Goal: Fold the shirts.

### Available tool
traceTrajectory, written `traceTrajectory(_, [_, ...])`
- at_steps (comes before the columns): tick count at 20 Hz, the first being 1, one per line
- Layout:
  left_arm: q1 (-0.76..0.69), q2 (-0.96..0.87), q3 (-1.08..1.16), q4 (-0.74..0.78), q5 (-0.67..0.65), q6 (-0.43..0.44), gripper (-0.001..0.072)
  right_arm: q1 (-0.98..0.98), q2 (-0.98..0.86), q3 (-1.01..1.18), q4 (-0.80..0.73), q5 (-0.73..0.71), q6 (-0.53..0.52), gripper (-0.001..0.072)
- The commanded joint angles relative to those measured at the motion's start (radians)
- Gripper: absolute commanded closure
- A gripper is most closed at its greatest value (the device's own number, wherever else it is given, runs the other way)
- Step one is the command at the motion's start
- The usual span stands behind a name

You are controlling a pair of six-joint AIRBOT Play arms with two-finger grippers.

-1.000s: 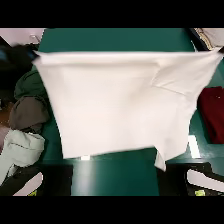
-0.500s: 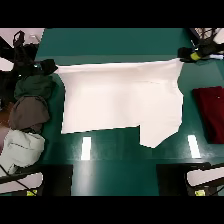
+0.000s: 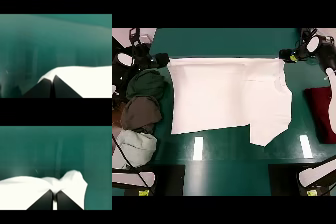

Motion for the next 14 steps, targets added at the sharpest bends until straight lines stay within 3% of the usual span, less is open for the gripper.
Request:
traceTrajectory(1, [0.000,-0.010,0.010,0.095,-0.244,0.005,0.0683,0.018,-0.010,0.000,-0.075,0.176,-0.026,0.0688])
traceTrajectory(4, [0.000,-0.010,0.009,0.178,-0.399,0.004,0.0683,0.021,-0.010,-0.041,-0.098,0.291,-0.035,0.0689])
traceTrajectory(10, [0.000,-0.014,-0.006,0.206,-0.444,-0.027,0.0681,0.021,-0.010,-0.153,-0.081,0.304,-0.031,0.0684])
traceTrajectory(11, [0.000,-0.016,-0.006,0.205,-0.458,-0.034,0.0610,0.020,-0.010,-0.152,-0.080,0.310,-0.025,0.0678])
traceTrajectory(12, [0.000,-0.018,-0.006,0.206,-0.481,-0.062,0.0315,0.020,-0.007,-0.151,-0.080,0.319,-0.025,0.0573])
traceTrajectory(13, [0.001,-0.018,-0.006,0.207,-0.505,-0.094,0.0209,0.020,-0.002,-0.151,-0.080,0.334,-0.025,0.0428])
traceTrajectory(14, [0.001,-0.017,-0.005,0.211,-0.529,-0.104,0.0211,0.015,0.009,-0.151,-0.079,0.353,-0.025,0.0419])
